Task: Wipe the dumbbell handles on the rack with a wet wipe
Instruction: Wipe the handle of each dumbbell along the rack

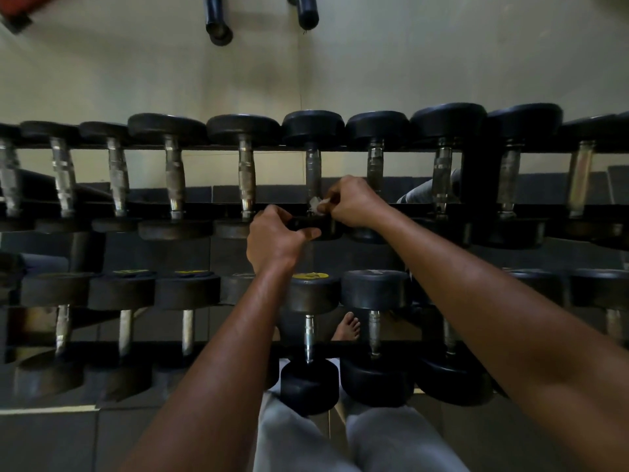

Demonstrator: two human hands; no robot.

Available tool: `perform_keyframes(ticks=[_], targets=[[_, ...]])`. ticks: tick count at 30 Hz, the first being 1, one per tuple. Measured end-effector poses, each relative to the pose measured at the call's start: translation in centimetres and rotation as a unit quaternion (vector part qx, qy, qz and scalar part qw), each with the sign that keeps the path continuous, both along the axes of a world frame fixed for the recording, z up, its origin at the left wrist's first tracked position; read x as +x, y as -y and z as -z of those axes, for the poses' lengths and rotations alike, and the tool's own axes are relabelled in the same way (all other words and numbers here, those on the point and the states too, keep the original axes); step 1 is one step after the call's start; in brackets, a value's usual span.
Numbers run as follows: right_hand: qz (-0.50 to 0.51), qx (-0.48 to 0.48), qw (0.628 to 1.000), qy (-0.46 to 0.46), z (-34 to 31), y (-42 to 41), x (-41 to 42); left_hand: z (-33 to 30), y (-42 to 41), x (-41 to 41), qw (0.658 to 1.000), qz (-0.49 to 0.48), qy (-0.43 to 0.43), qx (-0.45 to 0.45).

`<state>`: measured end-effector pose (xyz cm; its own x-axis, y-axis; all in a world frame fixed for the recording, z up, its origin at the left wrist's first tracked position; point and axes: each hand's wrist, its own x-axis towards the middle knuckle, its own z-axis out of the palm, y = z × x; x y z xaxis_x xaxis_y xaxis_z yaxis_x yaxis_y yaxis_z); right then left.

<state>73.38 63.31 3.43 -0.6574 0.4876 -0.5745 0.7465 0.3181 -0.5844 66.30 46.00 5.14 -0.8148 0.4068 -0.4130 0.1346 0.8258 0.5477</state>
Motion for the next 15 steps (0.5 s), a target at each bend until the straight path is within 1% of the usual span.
perform_keyframes(ticks=[4, 8, 12, 15], targets=[[-0.001, 0.001, 1.0, 0.015, 0.1, -0.3, 0.0, -0.2, -0.2, -0.2, 1.0, -0.006, 0.01, -0.008], [0.027, -0.01, 0.999, 0.014, 0.4, -0.3, 0.2, -0.2, -0.2, -0.3, 1.0, -0.004, 0.004, -0.009], [0.028, 0.008, 0.999, 0.019, 1.1, 0.0, 0.0, -0.2, -0.1, -0.1, 1.0, -0.005, -0.005, -0.007], [0.036, -0.015, 0.999, 0.001, 1.2, -0.3, 0.5, -0.4, -0.1, -0.2, 1.0, 0.0, -0.007, -0.007]])
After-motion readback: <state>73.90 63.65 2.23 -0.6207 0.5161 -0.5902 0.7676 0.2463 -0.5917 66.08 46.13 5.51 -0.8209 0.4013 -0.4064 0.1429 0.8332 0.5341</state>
